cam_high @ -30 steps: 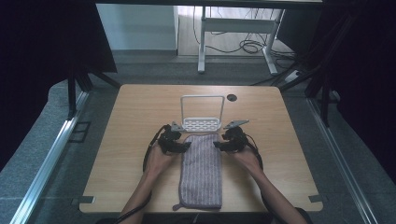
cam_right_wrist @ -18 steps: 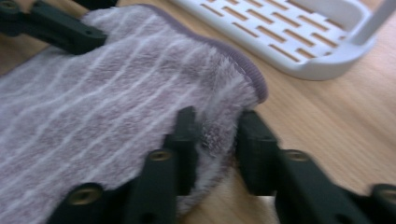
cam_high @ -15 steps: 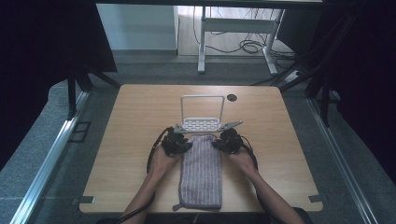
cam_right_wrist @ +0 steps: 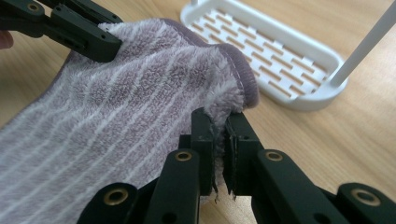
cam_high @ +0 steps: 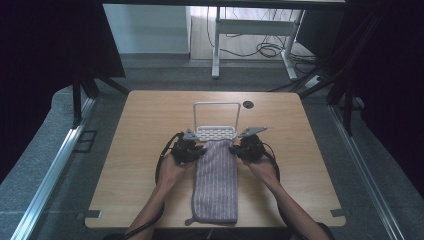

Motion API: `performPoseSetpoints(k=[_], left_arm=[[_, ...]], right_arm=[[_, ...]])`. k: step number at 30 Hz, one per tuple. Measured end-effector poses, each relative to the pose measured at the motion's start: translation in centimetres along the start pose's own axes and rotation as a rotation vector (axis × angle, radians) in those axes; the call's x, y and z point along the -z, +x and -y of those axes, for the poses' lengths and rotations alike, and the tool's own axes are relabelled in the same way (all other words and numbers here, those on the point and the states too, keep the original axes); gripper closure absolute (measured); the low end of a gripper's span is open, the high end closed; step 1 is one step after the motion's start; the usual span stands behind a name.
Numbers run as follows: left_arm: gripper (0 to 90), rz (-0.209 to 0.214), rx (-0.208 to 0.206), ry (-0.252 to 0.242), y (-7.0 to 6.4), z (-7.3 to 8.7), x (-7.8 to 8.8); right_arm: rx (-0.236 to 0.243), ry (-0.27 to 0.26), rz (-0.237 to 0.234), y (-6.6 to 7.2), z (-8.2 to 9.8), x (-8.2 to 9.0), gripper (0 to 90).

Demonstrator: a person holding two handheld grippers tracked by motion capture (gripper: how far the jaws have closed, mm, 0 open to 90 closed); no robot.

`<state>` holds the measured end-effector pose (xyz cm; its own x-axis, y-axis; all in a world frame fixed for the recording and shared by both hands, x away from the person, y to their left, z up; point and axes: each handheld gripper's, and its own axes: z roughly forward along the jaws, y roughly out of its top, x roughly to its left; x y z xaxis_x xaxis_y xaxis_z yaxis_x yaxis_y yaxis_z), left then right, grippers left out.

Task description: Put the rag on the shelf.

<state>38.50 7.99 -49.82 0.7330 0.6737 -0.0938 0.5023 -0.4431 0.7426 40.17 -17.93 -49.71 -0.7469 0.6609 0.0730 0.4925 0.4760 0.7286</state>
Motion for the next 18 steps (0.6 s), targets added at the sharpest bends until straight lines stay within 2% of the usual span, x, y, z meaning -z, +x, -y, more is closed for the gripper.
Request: performPoseSetpoints(k=[8,13,18], left_arm=[[80.5,0.003,-0.025,-0.061,-0.2,-1.6,2.4],[80.5,-0.011,-0.025,-0.100,-0.6,-2.7,3.8],[80.5,-0.039,-0.043,-0.127,-1.0,-4.0,5.2]], right_arm=[[0.015,-0.058,-0.016,0.3,-1.7,2.4,84.0],[0.034,-0.086,-0.016,0.5,-3.1,3.7,84.0],[0.051,-0.113,-0.009,0.6,-4.5,5.0,84.0]])
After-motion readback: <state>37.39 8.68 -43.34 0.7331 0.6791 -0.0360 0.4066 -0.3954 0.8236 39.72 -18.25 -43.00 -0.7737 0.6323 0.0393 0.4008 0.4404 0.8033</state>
